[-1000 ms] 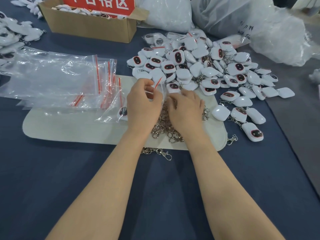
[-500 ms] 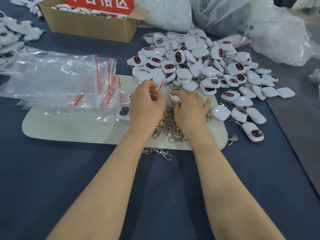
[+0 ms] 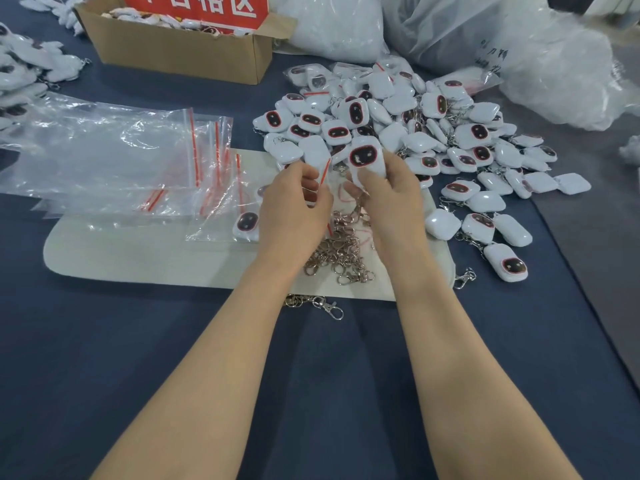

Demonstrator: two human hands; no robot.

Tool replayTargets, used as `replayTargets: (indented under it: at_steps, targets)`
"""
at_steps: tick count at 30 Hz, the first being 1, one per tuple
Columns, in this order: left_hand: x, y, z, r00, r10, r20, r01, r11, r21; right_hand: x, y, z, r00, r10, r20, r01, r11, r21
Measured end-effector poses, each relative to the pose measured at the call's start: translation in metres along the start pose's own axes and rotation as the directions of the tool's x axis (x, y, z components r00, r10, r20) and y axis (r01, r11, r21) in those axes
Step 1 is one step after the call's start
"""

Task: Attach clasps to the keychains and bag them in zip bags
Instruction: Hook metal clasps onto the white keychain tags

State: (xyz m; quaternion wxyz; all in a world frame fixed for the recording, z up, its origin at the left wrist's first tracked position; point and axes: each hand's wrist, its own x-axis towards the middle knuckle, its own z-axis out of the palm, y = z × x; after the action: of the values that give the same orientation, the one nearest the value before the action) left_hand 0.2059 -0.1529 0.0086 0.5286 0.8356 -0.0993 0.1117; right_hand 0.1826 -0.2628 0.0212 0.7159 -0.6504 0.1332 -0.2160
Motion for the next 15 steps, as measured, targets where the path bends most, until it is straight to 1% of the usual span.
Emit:
replayTargets:
  at_steps: [1,2,3,5,7,10,12,15]
  targets:
    - [-0.0001,0.0002,-0.0001,1.0,-0.003,0.0,0.003,1.0,0.003,0.0011,-0.0008,0.0,0.996,0.082,0.037,-0.087,0.978,0.192]
    - [-0.0002,0.0003,-0.0003,1.0,-0.006,0.0,0.006,1.0,0.004,0.002,-0.0017,-0.0004,0.986,0.149,0.075,-0.165,0.929,0.333]
    - [-0.0004,0.0004,-0.0004,1.0,-0.008,0.001,0.008,1.0,0.004,0.003,-0.0016,-0.0013,0.975,0.193,0.108,-0.221,0.881,0.417]
    - [-0.0008,0.0005,-0.0003,1.0,-0.007,0.004,0.007,1.0,0.002,0.0035,0.0007,-0.002,0.962,0.219,0.165,-0.272,0.838,0.474]
    - [-0.0012,0.0008,-0.0005,1.0,-0.005,0.005,0.005,1.0,0.004,0.0029,0.0041,-0.0015,0.968,0.186,0.169,-0.24,0.879,0.411]
    - [-0.0012,0.001,-0.0005,1.0,-0.004,0.009,0.003,1.0,0.008,0.0017,0.0081,-0.0032,0.985,0.103,0.137,-0.134,0.962,0.239]
    - [-0.0015,0.0012,-0.0002,1.0,-0.003,0.013,0.003,1.0,0.015,0.0011,0.0079,-0.0044,0.987,0.058,0.152,-0.087,0.978,0.189]
    - [-0.0015,0.0013,-0.0003,1.0,-0.003,0.015,0.003,1.0,0.017,-0.0006,0.0066,-0.0035,0.984,0.034,0.173,-0.064,0.984,0.169]
